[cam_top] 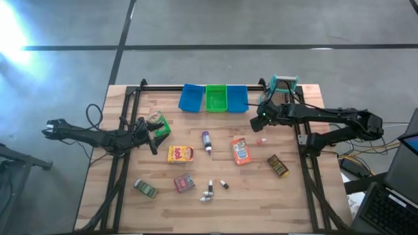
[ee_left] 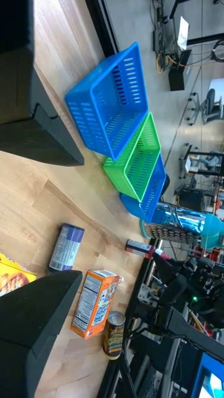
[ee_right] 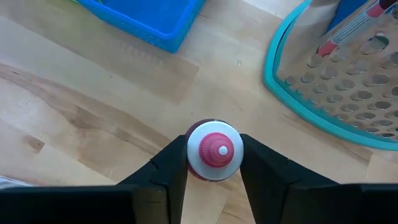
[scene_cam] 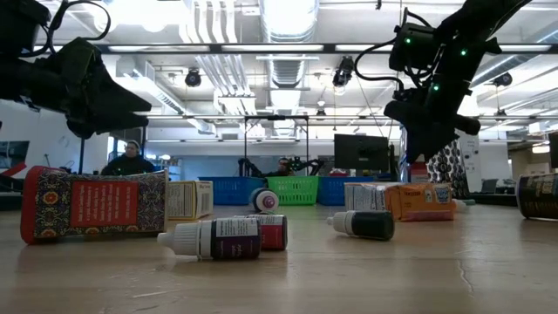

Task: Pick & Place Kitchen Items
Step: Put the large pink food coloring bottle into the right blue bin

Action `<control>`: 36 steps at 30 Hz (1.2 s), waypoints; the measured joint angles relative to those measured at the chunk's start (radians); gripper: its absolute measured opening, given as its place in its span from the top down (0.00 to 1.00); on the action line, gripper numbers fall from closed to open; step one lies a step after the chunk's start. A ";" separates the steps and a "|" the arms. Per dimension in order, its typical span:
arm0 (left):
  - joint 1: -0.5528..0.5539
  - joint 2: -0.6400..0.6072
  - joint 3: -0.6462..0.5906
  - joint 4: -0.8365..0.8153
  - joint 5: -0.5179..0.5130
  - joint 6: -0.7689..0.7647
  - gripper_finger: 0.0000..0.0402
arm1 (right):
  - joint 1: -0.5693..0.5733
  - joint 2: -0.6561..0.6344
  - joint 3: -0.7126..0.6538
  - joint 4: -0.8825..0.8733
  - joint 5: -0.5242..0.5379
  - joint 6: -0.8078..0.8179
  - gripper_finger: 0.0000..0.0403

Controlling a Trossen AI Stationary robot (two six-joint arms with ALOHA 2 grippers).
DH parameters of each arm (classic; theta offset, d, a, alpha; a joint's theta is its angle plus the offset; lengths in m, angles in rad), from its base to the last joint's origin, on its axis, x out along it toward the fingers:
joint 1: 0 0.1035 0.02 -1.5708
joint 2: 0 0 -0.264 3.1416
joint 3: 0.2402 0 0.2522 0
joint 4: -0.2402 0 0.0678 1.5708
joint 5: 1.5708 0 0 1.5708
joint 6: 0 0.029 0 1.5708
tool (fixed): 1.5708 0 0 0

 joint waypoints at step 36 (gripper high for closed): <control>0.000 0.000 0.000 0.000 0.000 0.000 0.27 | 0.001 0.001 0.164 0.011 -0.110 -0.119 0.68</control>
